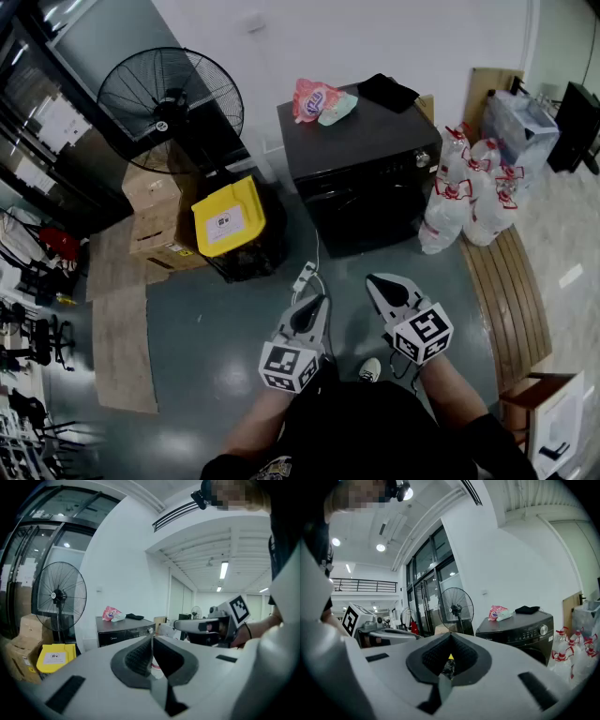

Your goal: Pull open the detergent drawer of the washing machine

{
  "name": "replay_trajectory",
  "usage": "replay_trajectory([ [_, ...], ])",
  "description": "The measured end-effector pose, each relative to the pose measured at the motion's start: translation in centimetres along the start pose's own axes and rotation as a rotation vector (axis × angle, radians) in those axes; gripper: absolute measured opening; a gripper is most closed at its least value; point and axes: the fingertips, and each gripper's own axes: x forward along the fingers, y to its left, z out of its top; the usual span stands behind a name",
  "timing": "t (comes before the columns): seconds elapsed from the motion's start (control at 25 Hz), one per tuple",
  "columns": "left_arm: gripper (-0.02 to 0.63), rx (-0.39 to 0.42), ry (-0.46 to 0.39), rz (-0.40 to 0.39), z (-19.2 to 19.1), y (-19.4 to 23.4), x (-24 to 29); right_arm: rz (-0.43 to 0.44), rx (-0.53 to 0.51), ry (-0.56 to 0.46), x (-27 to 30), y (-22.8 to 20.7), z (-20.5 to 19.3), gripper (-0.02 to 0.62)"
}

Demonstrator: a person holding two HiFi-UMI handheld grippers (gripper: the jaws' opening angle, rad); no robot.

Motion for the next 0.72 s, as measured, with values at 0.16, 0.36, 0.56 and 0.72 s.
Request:
replay_trajectory([
  [0.16, 0.015, -0.01, -0.004, 0.005, 0.2, 1.3, -0.1, 0.0, 0.002, 0.005, 1.0, 0.4, 0.1, 0.003],
  [0.36, 0.015, -0.011, -0.02, -0.002, 0.4, 2.7, 0.0, -0.002, -0.006, 0.0, 2.4, 0.6, 0.4, 0.003],
  [0.56, 0.018, 0.004, -0.038, -0.038, 0.6, 3.8, 0.6, -0.016, -0.012, -0.013, 3.9, 0.3, 0.8, 0.006],
  [0.72, 0.164, 0.006, -0.047, -0.072, 0.9, 5.3, 1.3, -0.023, 0.042, -0.046, 5.6, -0.1, 1.0, 0.031],
])
